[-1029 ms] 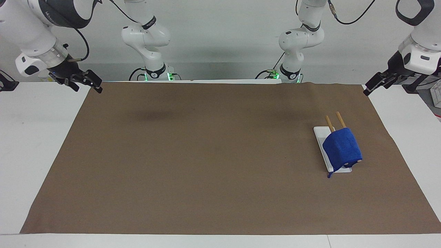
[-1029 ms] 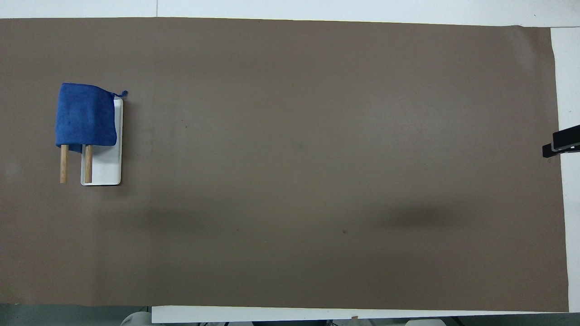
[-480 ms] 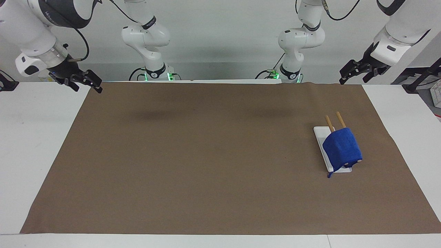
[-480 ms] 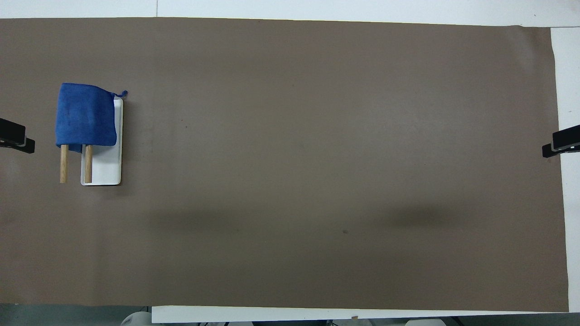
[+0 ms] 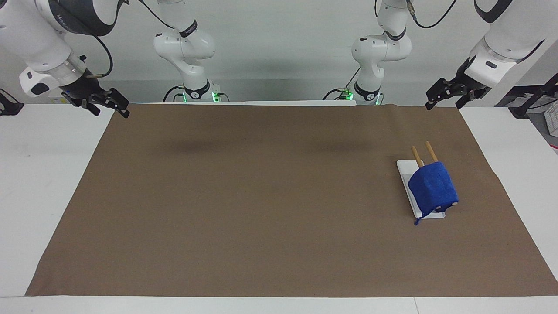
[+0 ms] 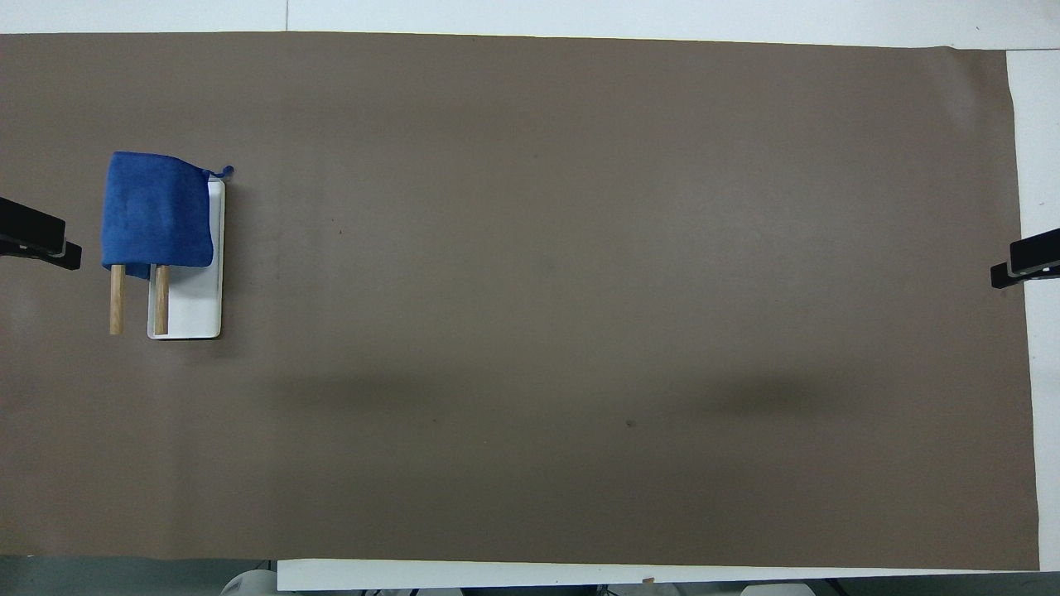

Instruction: Right arm passes towel to left arm to hang

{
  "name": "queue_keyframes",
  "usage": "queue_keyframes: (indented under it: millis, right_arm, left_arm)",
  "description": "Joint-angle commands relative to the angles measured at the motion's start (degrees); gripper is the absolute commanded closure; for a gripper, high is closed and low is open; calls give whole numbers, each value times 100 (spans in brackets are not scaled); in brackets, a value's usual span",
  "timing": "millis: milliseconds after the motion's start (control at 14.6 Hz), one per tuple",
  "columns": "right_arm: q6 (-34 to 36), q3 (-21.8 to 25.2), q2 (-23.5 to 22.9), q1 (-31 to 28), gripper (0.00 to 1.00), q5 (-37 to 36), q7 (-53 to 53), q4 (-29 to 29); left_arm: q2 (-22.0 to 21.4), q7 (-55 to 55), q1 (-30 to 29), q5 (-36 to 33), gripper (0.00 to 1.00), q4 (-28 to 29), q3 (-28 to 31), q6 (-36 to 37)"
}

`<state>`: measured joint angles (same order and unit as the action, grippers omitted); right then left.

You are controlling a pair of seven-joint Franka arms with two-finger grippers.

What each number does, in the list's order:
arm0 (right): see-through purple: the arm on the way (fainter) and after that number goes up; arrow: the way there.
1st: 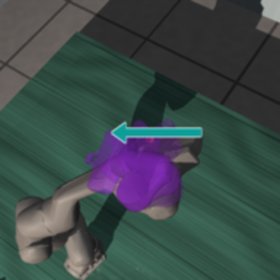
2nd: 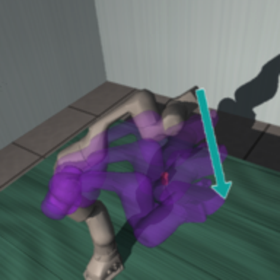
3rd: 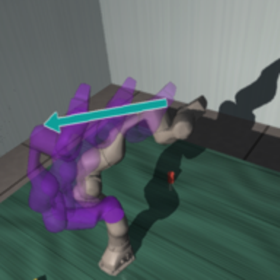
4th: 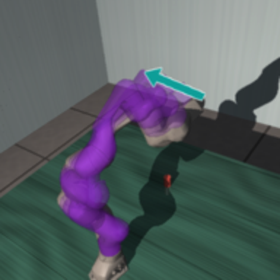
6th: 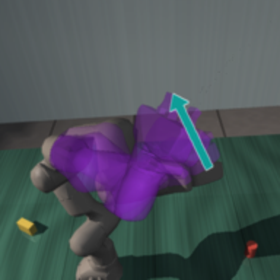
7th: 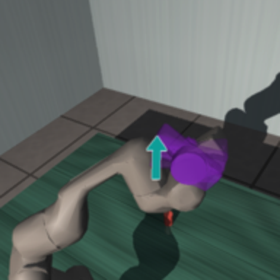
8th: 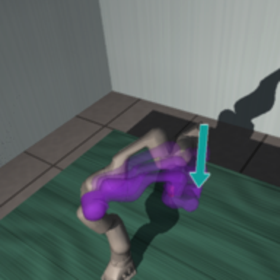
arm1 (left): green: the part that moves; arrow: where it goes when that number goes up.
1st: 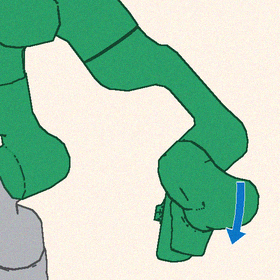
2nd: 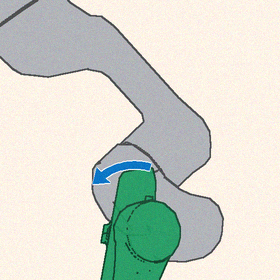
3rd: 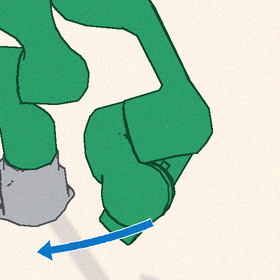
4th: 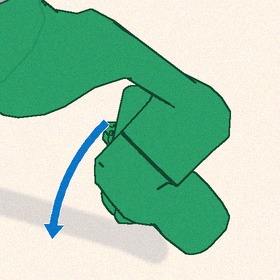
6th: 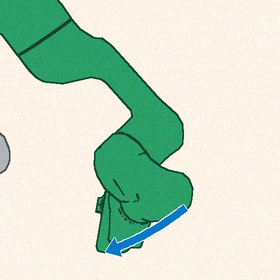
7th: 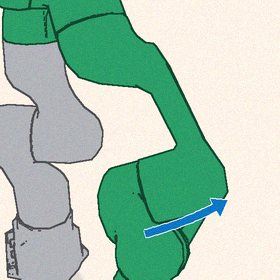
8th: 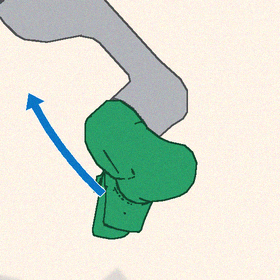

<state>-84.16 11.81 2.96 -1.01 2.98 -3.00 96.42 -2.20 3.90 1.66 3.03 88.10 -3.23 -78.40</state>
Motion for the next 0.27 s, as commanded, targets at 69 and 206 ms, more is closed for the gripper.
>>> queue_keyframes:
  millis: [69, 206]
  right_arm:
    - [40, -21, 82, -13, 0, -69, -34, 61]
    - [49, -21, 82, -5, 0, -69, -34, 61]
  left_arm:
    - [53, -56, 88, 31, 0, -91, 50, -9]
    - [53, -21, 88, 31, 0, -82, 50, -61]
